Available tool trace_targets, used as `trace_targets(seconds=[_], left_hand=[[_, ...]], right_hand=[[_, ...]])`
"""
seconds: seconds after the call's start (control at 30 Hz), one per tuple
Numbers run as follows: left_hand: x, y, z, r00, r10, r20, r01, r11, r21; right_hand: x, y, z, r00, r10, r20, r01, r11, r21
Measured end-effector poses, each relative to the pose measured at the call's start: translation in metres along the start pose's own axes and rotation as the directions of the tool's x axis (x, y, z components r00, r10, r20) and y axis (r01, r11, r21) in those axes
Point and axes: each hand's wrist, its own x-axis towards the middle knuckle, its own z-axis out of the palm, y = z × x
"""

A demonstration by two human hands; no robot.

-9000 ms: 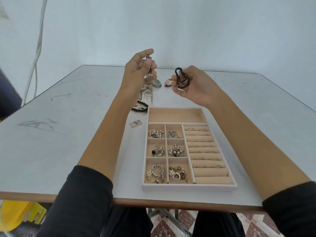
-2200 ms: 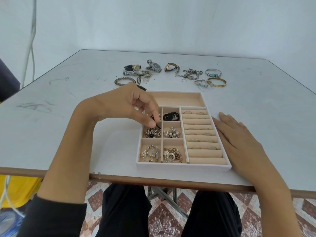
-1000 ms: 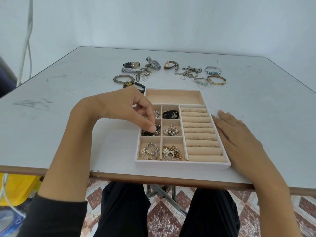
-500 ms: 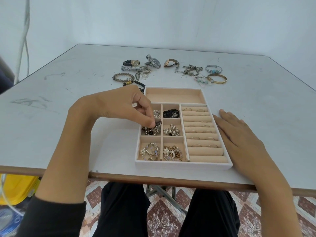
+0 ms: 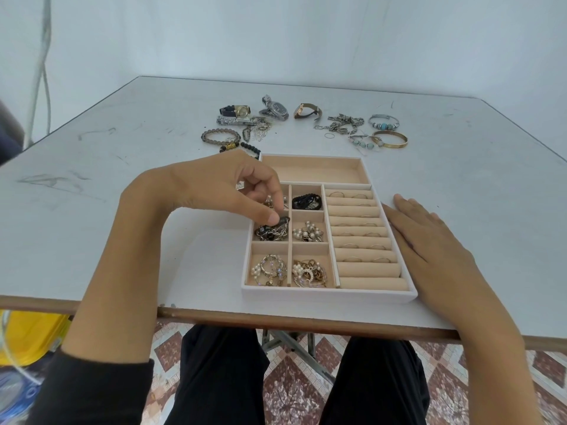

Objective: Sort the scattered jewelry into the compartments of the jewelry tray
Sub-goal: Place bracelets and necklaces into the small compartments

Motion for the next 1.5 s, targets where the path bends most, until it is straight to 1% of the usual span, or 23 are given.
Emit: trace_targets(seconds=[0.13, 0.3, 0.43, 1.0, 1.1, 1.17, 1.23, 1.3, 1.37, 1.5], left_hand=[[0.000, -0.001, 0.000, 1.000, 0.007, -0.011, -0.006, 1.000, 0.017], [0.000, -0.004, -0.002, 0.999, 0.046, 0.017, -0.045, 0.998, -0.037], [0.000, -0.003, -0.002, 0.998, 0.059, 0.036, -0.058, 0.998, -0.023], [0.001, -0.005, -0.001, 0.998, 0.041, 0.043, -0.040, 0.999, -0.023], [0.002, -0.006, -0.003, 0.999, 0.038, -0.036, -0.038, 0.999, -0.013], [0.004, -0.009, -0.004, 0.988, 0.015, -0.156, -0.015, 1.000, -0.001], [0.008, -0.016, -0.006, 0.953, -0.017, -0.302, 0.023, 1.000, 0.017], [0.012, -0.023, -0.007, 0.912, -0.039, -0.408, 0.067, 0.996, 0.054], [0.014, -0.027, -0.007, 0.898, -0.077, -0.434, 0.120, 0.990, 0.072], [0.017, -0.026, -0.004, 0.897, -0.142, -0.418, 0.153, 0.988, -0.006]], right_hand=[[0.000, 0.000, 0.000, 1.000, 0.002, 0.003, -0.002, 1.000, 0.006], [-0.001, 0.001, 0.000, 1.000, -0.004, -0.002, 0.004, 1.000, 0.011], [0.000, 0.001, 0.001, 1.000, -0.005, -0.006, 0.005, 1.000, 0.010], [-0.001, 0.000, -0.001, 1.000, -0.011, -0.009, 0.011, 1.000, 0.012], [-0.001, 0.000, 0.000, 1.000, -0.010, -0.008, 0.010, 1.000, 0.013], [-0.001, 0.000, 0.000, 1.000, -0.011, -0.011, 0.011, 1.000, 0.020], [0.000, 0.001, 0.001, 1.000, -0.014, -0.008, 0.014, 1.000, 0.020], [0.000, 0.002, 0.001, 1.000, -0.017, 0.000, 0.017, 1.000, 0.010], [0.001, 0.002, 0.002, 1.000, -0.017, 0.004, 0.017, 1.000, 0.004], [0.001, 0.002, 0.001, 1.000, -0.021, 0.008, 0.021, 1.000, -0.007]])
